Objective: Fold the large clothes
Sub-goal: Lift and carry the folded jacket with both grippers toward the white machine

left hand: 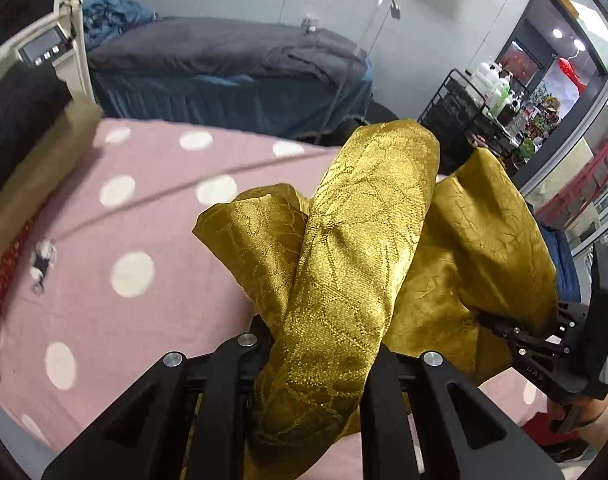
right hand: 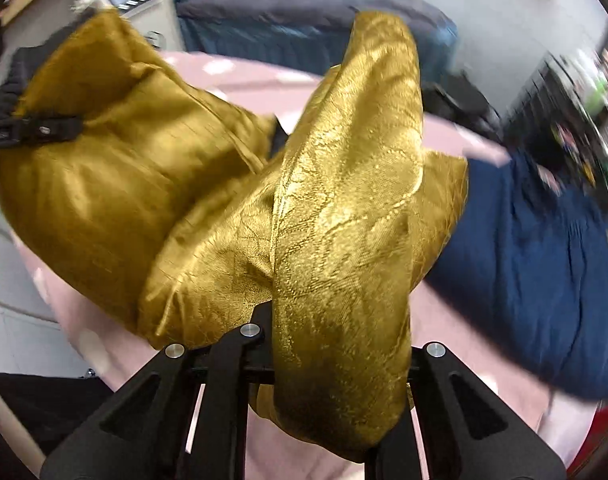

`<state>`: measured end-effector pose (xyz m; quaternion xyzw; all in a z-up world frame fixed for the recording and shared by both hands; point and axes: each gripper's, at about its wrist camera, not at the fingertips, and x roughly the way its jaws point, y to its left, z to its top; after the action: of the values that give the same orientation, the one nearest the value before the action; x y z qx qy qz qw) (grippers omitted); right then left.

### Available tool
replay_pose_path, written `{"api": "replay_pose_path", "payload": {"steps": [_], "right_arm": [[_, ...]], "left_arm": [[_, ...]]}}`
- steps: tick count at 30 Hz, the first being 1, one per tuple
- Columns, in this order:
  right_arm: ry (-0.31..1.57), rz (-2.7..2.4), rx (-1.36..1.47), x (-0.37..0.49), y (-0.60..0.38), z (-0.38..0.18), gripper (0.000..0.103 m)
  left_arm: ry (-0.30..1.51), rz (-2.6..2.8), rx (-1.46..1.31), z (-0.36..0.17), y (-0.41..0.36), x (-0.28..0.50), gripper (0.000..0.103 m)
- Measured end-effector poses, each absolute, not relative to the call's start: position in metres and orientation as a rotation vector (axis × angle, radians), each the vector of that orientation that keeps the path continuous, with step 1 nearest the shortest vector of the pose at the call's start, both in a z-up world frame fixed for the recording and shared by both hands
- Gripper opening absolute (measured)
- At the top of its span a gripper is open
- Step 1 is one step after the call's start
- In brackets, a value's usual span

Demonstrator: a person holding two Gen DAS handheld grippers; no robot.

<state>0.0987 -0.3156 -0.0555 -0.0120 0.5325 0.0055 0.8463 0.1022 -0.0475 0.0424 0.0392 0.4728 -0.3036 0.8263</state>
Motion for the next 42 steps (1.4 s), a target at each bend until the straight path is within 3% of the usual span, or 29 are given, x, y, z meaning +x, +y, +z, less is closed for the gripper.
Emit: {"api": "replay_pose_path", "payload": {"steps": [9, 19, 23, 26, 28, 30, 32, 33, 34, 35, 39, 41, 42], "right_arm": [[0.919, 0.229, -0.104, 0.206, -0.245, 0.023, 0.013], [0.528, 0.595, -0.238, 0.344, -0.075, 0.189, 0.013], [0.57, 0.721, -0.136, 0.432, 0.003, 0.211, 0.015], [0.688, 0.764, -0.061, 0.5, 0.057, 0.183, 0.029], [0.797, 0.756, -0.043, 0.538, 0.089, 0.151, 0.044], [0.894, 0.679, -0.013, 0.567, 0.111, 0.106, 0.05], [0.995, 0.568, -0.035, 0.586, 0.124, 0.059, 0.054], [1.026, 0.523, -0.05, 0.595, 0.13, 0.045, 0.054], [1.044, 0.505, -0.064, 0.599, 0.133, 0.034, 0.056], [1.049, 0.495, -0.084, 0.599, 0.134, 0.023, 0.064], [1.013, 0.459, -0.12, 0.592, 0.13, 0.029, 0.067], [0.994, 0.453, -0.105, 0.595, 0.141, 0.053, 0.068], [0.983, 0.451, -0.088, 0.596, 0.142, 0.066, 0.069]], "left_arm": [[0.821, -0.469, -0.003, 0.132, 0.069, 0.156, 0.012], [0.38, -0.026, -0.085, 0.311, 0.287, 0.149, 0.012], [0.368, 0.19, -0.108, 0.313, 0.358, 0.152, 0.014], [0.487, 0.291, -0.213, 0.268, 0.42, 0.181, 0.024], [0.605, 0.359, -0.297, 0.212, 0.461, 0.21, 0.029], [0.742, 0.471, -0.328, 0.153, 0.491, 0.233, 0.032], [0.758, 0.501, -0.363, 0.118, 0.506, 0.239, 0.06], [0.725, 0.513, -0.391, 0.108, 0.512, 0.237, 0.064], [0.713, 0.522, -0.403, 0.104, 0.512, 0.235, 0.074], [0.708, 0.533, -0.408, 0.104, 0.513, 0.234, 0.079], [0.673, 0.536, -0.396, 0.135, 0.505, 0.228, 0.079], [0.645, 0.575, -0.349, 0.156, 0.499, 0.216, 0.098], [0.634, 0.606, -0.314, 0.167, 0.49, 0.213, 0.096]]}}
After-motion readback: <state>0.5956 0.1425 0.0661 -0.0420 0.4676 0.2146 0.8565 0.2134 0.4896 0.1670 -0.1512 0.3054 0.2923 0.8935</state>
